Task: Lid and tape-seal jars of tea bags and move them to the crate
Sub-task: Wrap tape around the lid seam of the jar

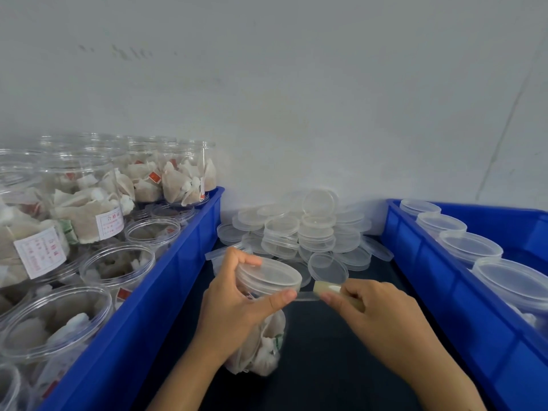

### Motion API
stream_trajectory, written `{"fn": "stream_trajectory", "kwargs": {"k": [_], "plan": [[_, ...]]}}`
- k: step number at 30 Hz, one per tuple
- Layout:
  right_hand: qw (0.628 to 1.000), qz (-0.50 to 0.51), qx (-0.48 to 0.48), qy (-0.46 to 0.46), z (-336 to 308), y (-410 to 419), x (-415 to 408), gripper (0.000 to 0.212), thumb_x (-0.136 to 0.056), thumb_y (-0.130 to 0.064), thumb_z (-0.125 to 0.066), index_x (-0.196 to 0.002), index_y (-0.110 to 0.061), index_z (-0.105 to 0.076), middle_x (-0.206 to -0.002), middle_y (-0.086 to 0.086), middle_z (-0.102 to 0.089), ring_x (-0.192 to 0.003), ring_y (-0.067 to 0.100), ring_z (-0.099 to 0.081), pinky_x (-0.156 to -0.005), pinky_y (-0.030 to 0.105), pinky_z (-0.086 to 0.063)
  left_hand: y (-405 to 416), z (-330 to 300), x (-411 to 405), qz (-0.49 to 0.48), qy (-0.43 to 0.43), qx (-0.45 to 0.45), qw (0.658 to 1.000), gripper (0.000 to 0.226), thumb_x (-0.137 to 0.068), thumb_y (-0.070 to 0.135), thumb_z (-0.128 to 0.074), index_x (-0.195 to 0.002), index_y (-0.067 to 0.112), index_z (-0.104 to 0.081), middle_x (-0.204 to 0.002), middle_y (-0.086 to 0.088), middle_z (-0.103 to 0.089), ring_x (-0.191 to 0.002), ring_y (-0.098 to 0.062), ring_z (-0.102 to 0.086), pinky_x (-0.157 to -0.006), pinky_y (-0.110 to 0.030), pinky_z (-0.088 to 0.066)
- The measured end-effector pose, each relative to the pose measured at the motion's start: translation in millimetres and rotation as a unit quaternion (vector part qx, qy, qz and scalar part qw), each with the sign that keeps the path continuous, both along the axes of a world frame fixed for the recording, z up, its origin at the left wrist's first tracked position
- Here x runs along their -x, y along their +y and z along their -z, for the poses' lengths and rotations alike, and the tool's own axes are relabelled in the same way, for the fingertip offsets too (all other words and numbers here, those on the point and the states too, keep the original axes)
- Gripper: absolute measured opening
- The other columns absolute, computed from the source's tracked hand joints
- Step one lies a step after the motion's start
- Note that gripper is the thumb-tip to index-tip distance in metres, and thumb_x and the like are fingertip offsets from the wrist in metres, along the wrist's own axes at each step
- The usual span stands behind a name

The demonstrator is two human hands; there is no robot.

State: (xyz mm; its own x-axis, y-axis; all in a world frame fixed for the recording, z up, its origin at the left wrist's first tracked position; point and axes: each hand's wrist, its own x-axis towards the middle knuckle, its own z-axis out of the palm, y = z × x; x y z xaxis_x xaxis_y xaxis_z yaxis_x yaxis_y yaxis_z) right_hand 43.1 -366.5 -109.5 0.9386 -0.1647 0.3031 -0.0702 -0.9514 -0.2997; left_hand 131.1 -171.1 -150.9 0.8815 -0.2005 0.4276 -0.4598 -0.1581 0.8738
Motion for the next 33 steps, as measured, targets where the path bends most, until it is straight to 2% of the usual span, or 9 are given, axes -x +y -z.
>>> {"fn": "stream_trajectory", "kwargs": {"k": [5,16,18,20,22,24,27,30,33], "plan": [[1.0,0.0,0.004,0.003,2.8,7.8,-3.0,0.056,-0.088,-0.073,-0.027,-0.076,-0.024,-0.051,-0.065,-0.005,-0.054,-0.058,0.008,-0.047,-0.059,0.022,-0.039,1.9,2.3,-3.0,0.058,0.02,0.059,0.996,0.055,-0.047,0.06,-0.084,-0.088,0.041,-0.053,-0.1,0.01,-0.07,-0.09,-0.013,-0.07,-0.073,-0.037,-0.059],[0.999,0.012,0.027,-0.045,12.0,21.7,-6.3,0.057,-0.086,-0.075,-0.02,-0.074,-0.025,-0.045,-0.066,-0.006,-0.054,-0.062,0.011,-0.053,-0.06,0.024,-0.041,1.7,4.4,-8.6,0.103,0.025,0.076,0.991,0.051,-0.055,0.047,-0.077,-0.096,0.032,-0.052,-0.096,0.012,-0.068,-0.086,-0.011,-0.069,-0.067,-0.027,-0.055],[0.998,0.011,0.029,-0.063,15.7,25.3,-7.8,0.054,-0.086,-0.074,-0.019,-0.081,-0.028,-0.047,-0.066,-0.008,-0.054,-0.063,0.01,-0.054,-0.06,0.023,-0.04,3.4,4.5,-10.4,0.11,0.027,0.078,0.99,0.057,-0.055,0.047,-0.076,-0.101,0.024,-0.051,-0.095,0.011,-0.067,-0.086,-0.011,-0.068,-0.068,-0.029,-0.055],[0.996,-0.003,0.02,-0.091,19.0,28.4,-9.3,0.046,-0.088,-0.072,-0.021,-0.1,-0.036,-0.047,-0.065,-0.011,-0.053,-0.063,0.008,-0.054,-0.059,0.022,-0.041,5.2,5.2,-11.5,0.118,0.031,0.085,0.989,0.062,-0.056,0.045,-0.077,-0.107,0.021,-0.049,-0.097,0.007,-0.066,-0.088,-0.014,-0.068,-0.07,-0.031,-0.056],[0.994,-0.028,0.004,-0.107,20.7,30.2,-9.9,0.043,-0.091,-0.067,-0.025,-0.128,-0.048,-0.035,-0.059,-0.013,-0.049,-0.058,0.005,-0.051,-0.059,0.021,-0.043,6.7,6.2,-12.1,0.12,0.038,0.095,0.987,0.072,-0.055,0.045,-0.077,-0.117,0.024,-0.045,-0.104,0.002,-0.064,-0.094,-0.015,-0.068,-0.074,-0.033,-0.058],[0.992,-0.05,0.0,-0.113,21.3,30.2,-9.3,0.05,-0.093,-0.063,-0.027,-0.142,-0.057,-0.018,-0.054,-0.01,-0.045,-0.054,0.006,-0.047,-0.055,0.017,-0.041,7.5,7.4,-12.4,0.122,0.045,0.101,0.986,0.081,-0.055,0.045,-0.078,-0.125,0.03,-0.04,-0.108,0.002,-0.064,-0.1,-0.016,-0.067,-0.079,-0.037,-0.058],[0.991,-0.066,0.014,-0.113,19.2,29.4,-7.7,0.048,-0.096,-0.059,-0.027,-0.14,-0.067,-0.009,-0.056,-0.01,-0.042,-0.055,0.008,-0.044,-0.054,0.018,-0.037,7.3,8.8,-12.6,0.127,0.043,0.091,0.987,0.081,-0.056,0.044,-0.078,-0.126,0.031,-0.037,-0.103,0.011,-0.067,-0.098,-0.015,-0.068,-0.078,-0.035,-0.058],[0.993,-0.074,0.021,-0.092,13.7,28.5,-5.4,0.047,-0.097,-0.058,-0.028,-0.137,-0.071,-0.007,-0.056,-0.011,-0.041,-0.055,0.007,-0.042,-0.053,0.018,-0.035,7.3,9.6,-13.2,0.116,0.042,0.101,0.987,0.08,-0.055,0.044,-0.078,-0.123,0.031,-0.038,-0.106,0.001,-0.066,-0.098,-0.016,-0.068,-0.08,-0.039,-0.059],[0.994,-0.06,0.04,-0.083,9.5,24.9,-3.1,0.051,-0.097,-0.057,-0.027,-0.138,-0.07,0.0,-0.056,-0.011,-0.042,-0.053,0.007,-0.042,-0.049,0.019,-0.028,6.2,10.5,-13.6,0.115,0.049,0.103,0.987,0.081,-0.053,0.043,-0.079,-0.122,0.029,-0.038,-0.104,0.002,-0.067,-0.097,-0.016,-0.069,-0.081,-0.039,-0.059]]}}
